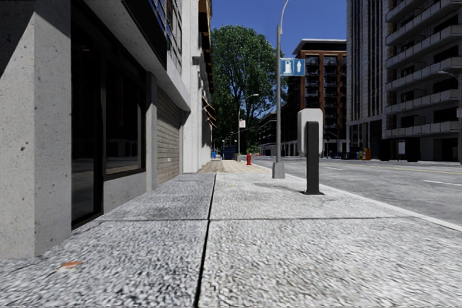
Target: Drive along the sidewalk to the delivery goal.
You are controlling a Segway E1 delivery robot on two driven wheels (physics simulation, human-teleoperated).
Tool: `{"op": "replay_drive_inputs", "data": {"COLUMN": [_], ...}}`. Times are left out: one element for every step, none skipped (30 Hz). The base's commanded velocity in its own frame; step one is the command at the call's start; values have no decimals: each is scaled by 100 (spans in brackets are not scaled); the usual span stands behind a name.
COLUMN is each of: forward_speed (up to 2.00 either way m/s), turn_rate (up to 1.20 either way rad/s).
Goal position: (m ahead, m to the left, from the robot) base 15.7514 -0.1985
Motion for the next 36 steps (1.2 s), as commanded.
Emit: {"op": "replay_drive_inputs", "data": {"forward_speed": [200, 200, 200, 200, 200, 200, 200, 200, 200, 200, 200, 200, 200, 200, 200, 200, 200, 200, 200, 200, 200, 200, 200, 200, 200, 200, 200, 200, 200, 200, 200, 200, 200, 200, 200, 200], "turn_rate": [0, 0, 0, 0, 0, 0, 0, 0, 0, 0, 0, 0, 0, 0, 0, 0, 0, 0, 0, 0, 0, 0, 0, 0, 0, 0, 0, 0, 0, 0, 0, 0, 0, 0, 0, 0]}}
